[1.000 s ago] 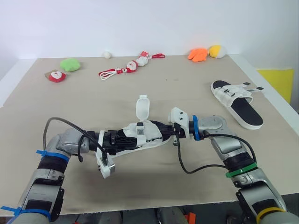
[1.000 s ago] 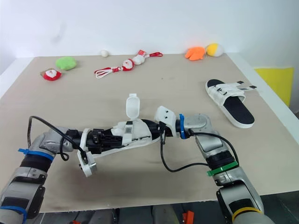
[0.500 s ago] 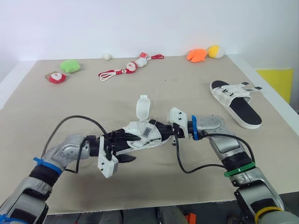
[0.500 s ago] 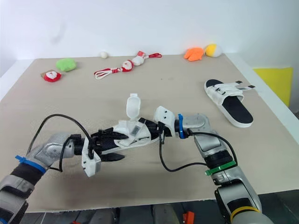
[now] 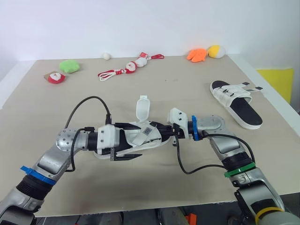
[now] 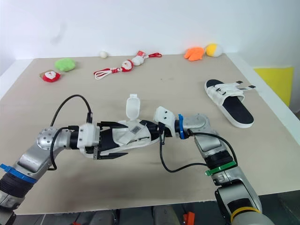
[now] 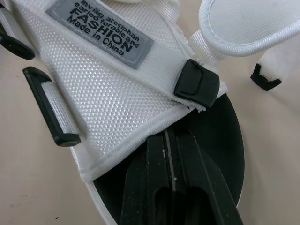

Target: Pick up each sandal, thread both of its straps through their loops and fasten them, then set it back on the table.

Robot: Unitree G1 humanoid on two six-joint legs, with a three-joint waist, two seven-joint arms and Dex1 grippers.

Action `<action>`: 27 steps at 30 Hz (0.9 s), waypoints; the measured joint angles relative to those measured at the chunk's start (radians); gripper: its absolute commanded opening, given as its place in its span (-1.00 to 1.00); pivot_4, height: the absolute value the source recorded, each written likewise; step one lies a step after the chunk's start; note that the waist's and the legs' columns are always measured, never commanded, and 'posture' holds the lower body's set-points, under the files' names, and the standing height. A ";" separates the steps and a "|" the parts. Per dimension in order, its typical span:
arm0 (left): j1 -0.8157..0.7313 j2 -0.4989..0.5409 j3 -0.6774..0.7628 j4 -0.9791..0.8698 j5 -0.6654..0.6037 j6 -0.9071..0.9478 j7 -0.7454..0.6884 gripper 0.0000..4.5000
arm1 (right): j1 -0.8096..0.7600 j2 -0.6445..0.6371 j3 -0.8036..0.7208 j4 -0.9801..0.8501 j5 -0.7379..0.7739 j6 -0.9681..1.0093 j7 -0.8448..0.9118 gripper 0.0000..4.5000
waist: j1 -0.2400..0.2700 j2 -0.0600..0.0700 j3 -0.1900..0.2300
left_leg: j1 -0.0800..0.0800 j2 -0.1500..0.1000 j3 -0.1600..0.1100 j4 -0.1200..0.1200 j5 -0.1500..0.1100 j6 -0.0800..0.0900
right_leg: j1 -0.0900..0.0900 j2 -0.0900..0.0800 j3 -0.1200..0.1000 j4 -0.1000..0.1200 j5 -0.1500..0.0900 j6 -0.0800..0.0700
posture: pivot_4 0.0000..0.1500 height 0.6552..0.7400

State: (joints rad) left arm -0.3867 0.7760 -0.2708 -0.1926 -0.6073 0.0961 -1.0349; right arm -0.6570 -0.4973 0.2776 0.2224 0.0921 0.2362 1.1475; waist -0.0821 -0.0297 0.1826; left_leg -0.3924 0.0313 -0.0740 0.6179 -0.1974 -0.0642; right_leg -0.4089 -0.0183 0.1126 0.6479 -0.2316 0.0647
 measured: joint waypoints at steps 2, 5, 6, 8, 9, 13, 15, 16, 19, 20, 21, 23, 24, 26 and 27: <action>0.000 0.035 0.028 -0.049 -0.118 0.170 -0.017 0.98 | 0.000 0.003 0.000 0.000 0.000 0.001 0.000 -1.00 | -0.003 0.000 0.000 | 0.000 0.000 0.000 0.000 0.000 0.000 | 0.000 0.000 0.000 0.000 0.000 0.000 | 1.00 1.00; -0.004 0.084 0.075 -0.072 -0.239 0.364 -0.045 0.98 | 0.000 0.003 0.000 0.000 0.000 0.003 0.000 -1.00 | -0.004 0.000 0.000 | 0.000 0.000 0.000 0.000 0.000 0.000 | 0.000 0.000 0.000 0.000 -0.001 -0.001 | 1.00 1.00; -0.021 0.083 0.088 -0.064 -0.279 0.432 -0.039 0.98 | 0.000 0.002 -0.003 0.000 0.000 0.007 0.001 -1.00 | -0.004 -0.001 0.001 | 0.000 0.000 0.000 0.000 0.000 0.000 | 0.000 0.000 0.000 0.000 -0.001 -0.001 | 1.00 1.00; -0.073 0.065 0.115 -0.048 -0.325 0.528 -0.015 0.98 | -0.001 0.004 -0.003 -0.001 0.000 0.015 0.000 -1.00 | -0.005 -0.002 0.001 | 0.000 0.000 -0.001 0.001 0.000 0.000 | 0.000 0.000 -0.001 0.000 -0.001 -0.001 | 1.00 1.00; -0.104 0.052 0.118 -0.033 -0.345 0.576 0.005 0.98 | 0.001 0.003 -0.005 -0.001 0.000 0.019 -0.001 -1.00 | -0.004 -0.002 0.001 | 0.000 0.000 -0.001 0.001 0.000 0.000 | 0.001 0.000 -0.001 0.000 -0.001 -0.001 | 1.00 1.00; -0.251 -0.043 0.127 0.072 -0.372 0.783 0.126 0.98 | -0.001 0.009 -0.003 -0.006 0.001 0.031 -0.003 -1.00 | -0.006 -0.002 0.001 | 0.000 0.000 -0.002 0.001 0.000 0.000 | 0.001 0.001 -0.001 0.000 0.000 0.000 | 1.00 1.00; -0.312 -0.081 0.123 0.117 -0.383 0.908 0.172 0.98 | -0.002 0.009 -0.003 -0.011 0.001 0.037 -0.002 -1.00 | -0.007 -0.003 0.001 | 0.000 0.000 -0.003 0.000 -0.001 0.000 | 0.001 0.002 -0.001 0.000 0.001 0.004 | 1.00 1.00; -0.342 -0.094 0.118 0.139 -0.383 0.968 0.189 0.98 | -0.002 0.009 -0.003 -0.013 0.001 0.039 -0.001 -1.00 | -0.008 -0.002 0.001 | -0.001 0.000 -0.004 0.000 -0.001 0.000 | 0.000 0.002 -0.001 0.000 0.001 0.004 | 1.00 1.00; -0.397 -0.133 0.108 0.177 -0.369 1.075 0.230 0.98 | -0.001 0.009 -0.003 -0.021 0.001 0.048 -0.001 -1.00 | -0.009 -0.002 0.001 | -0.001 0.000 -0.005 -0.001 -0.001 0.000 | 0.000 0.002 -0.002 0.000 0.000 0.005 | 1.00 1.00; -0.413 -0.152 0.105 0.197 -0.352 1.099 0.249 0.98 | -0.001 0.009 -0.003 -0.022 0.001 0.051 -0.002 -1.00 | -0.009 -0.002 0.001 | -0.001 0.000 -0.005 -0.001 -0.001 0.000 | 0.000 0.002 -0.002 0.000 0.000 0.005 | 1.00 1.00; -0.427 -0.169 0.102 0.217 -0.336 1.115 0.265 0.98 | -0.001 0.009 -0.003 -0.023 0.001 0.053 -0.003 -1.00 | -0.009 -0.002 0.001 | -0.001 0.000 -0.005 0.000 -0.001 0.000 | 0.001 0.002 -0.002 0.000 0.000 0.005 | 1.00 1.00; -0.445 -0.185 0.088 0.233 -0.305 1.139 0.282 0.98 | -0.001 0.011 -0.003 -0.025 0.001 0.059 -0.007 -1.00 | -0.010 -0.002 0.001 | -0.001 0.000 -0.005 0.000 -0.001 0.000 | 0.001 0.002 -0.002 0.000 0.001 0.005 | 1.00 1.00; -0.450 -0.190 0.083 0.234 -0.292 1.146 0.283 0.98 | -0.001 0.011 -0.003 -0.026 0.001 0.061 -0.009 -1.00 | -0.010 -0.002 0.001 | -0.001 0.000 -0.005 0.000 -0.001 0.000 | 0.001 0.002 -0.002 0.000 0.001 0.005 | 1.00 1.00; -0.454 -0.193 0.055 0.232 -0.252 1.145 0.278 0.98 | 0.000 0.011 -0.003 -0.030 0.001 0.066 -0.012 -1.00 | -0.010 -0.002 0.001 | -0.001 0.000 -0.005 0.000 -0.001 0.000 | 0.001 0.002 -0.002 0.000 0.001 0.005 | 1.00 1.00; -0.454 -0.193 0.038 0.225 -0.226 1.138 0.271 0.98 | 0.001 0.011 -0.003 -0.033 0.001 0.068 -0.014 -1.00 | -0.011 -0.002 0.001 | -0.001 0.000 -0.005 0.000 -0.001 0.000 | 0.001 0.002 -0.002 0.000 0.001 0.005 | 1.00 1.00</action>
State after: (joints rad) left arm -0.8407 0.5831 -0.2328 0.0324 -0.8330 1.2341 -0.7642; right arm -0.6560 -0.4862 0.2750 0.1898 0.0930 0.3043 1.1332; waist -0.0926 -0.0322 0.1839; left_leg -0.3930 0.0309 -0.0794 0.6175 -0.1983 -0.0639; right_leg -0.4082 -0.0163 0.1107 0.6480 -0.2310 0.0695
